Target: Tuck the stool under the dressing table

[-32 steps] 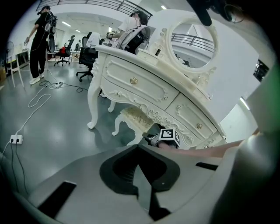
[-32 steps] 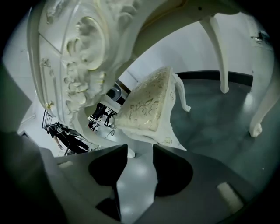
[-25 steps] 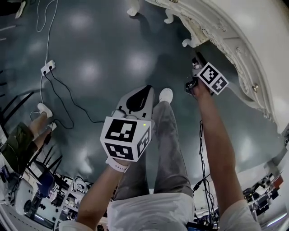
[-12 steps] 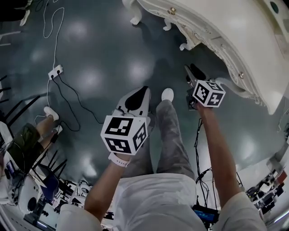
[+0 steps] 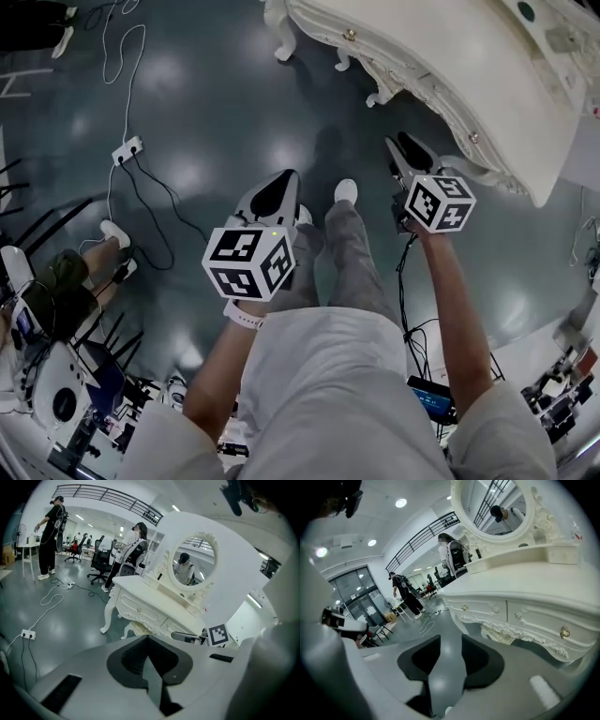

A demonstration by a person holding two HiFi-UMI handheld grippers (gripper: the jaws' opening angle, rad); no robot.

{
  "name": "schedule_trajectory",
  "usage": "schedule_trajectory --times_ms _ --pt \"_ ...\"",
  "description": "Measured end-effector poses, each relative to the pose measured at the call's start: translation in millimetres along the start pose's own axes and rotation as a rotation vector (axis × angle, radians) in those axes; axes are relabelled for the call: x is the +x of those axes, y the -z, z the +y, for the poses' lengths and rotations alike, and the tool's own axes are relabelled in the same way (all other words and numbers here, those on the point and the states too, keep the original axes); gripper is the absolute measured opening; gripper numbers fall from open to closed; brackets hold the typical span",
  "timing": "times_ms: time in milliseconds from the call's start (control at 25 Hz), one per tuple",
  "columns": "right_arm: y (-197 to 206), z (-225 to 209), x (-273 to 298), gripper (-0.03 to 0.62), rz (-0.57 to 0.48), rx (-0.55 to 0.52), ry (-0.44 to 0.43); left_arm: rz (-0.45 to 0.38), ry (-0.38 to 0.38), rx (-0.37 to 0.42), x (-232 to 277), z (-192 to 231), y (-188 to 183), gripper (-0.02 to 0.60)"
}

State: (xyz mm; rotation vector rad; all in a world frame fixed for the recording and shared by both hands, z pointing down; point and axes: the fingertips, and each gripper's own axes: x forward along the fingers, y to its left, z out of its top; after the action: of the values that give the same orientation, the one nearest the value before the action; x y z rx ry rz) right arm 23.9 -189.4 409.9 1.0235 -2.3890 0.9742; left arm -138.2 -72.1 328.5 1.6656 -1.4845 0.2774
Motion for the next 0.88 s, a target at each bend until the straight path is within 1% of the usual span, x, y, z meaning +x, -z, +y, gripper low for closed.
schedule_trajectory --times_ms 80,120,200,320,400,560,720,880 --pt "-9.5 22.4 -16.4 0.135 0.008 -0.047 -0.026 -0.020 -0.002 -0.006 -15.7 -4.3 -8.6 0.006" --pt "-14.1 33.7 -24.5 0.123 0.010 -0.064 -0.041 -0.031 -0.003 -0.007 -23.4 -6.3 -13.3 0.006" --pt "-20.0 56.2 -39.9 0.121 0.022 -0.085 -0.069 -0.054 -0.003 -0.004 -39.3 -10.3 -22.5 0.006" --pt "-23.9 87.5 -60.6 0.120 0.045 -0.126 -0.099 -0.079 -0.006 0.018 -62.5 -16.7 -34.7 0.006" --pt "-29.8 102.7 -73.5 0.114 0.042 -0.170 -0.107 -0.095 -0.003 0.034 -75.0 -22.2 -42.8 0.006" --pt "-50.2 124.3 -99.0 0.094 0.006 -0.256 -0.107 -0.133 0.021 0.049 -97.8 -34.0 -57.3 0.006" --pt "-76.7 143.2 -127.4 0.055 -0.038 -0.335 -0.106 -0.167 0.052 0.081 -116.8 -50.9 -68.4 0.006" --pt "-97.4 162.4 -153.3 0.038 -0.086 -0.387 -0.108 -0.201 0.075 0.113 -134.5 -66.0 -74.9 0.006"
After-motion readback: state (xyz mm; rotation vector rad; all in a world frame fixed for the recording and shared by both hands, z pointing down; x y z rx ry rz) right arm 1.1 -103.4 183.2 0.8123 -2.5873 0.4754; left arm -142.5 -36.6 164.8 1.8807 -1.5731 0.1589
